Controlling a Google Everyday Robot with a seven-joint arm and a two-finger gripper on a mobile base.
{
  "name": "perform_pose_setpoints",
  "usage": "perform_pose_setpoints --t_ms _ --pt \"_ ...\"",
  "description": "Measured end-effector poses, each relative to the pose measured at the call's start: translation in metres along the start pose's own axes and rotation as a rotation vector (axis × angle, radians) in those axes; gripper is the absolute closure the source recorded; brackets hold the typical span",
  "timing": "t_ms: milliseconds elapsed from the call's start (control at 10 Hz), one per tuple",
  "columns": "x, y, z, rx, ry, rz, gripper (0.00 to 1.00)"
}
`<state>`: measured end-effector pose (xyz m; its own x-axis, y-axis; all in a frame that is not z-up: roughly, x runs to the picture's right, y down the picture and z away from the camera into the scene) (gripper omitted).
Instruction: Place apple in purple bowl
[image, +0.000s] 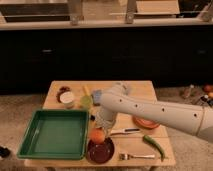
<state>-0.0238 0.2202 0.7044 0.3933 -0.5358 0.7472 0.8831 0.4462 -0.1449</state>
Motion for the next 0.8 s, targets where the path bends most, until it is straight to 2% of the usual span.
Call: perform_pose_setpoints --t_ms 400,600,800 --pt "-0.014 0.003 0.008 -0.047 -0.067 -0.122 1.00" --pt "-0.018 0.008 0.009 -0.065 -0.104 -0.205 1.00" --pt "-0.019 0.012 0.007 -0.067 -0.121 -0.225 1.00"
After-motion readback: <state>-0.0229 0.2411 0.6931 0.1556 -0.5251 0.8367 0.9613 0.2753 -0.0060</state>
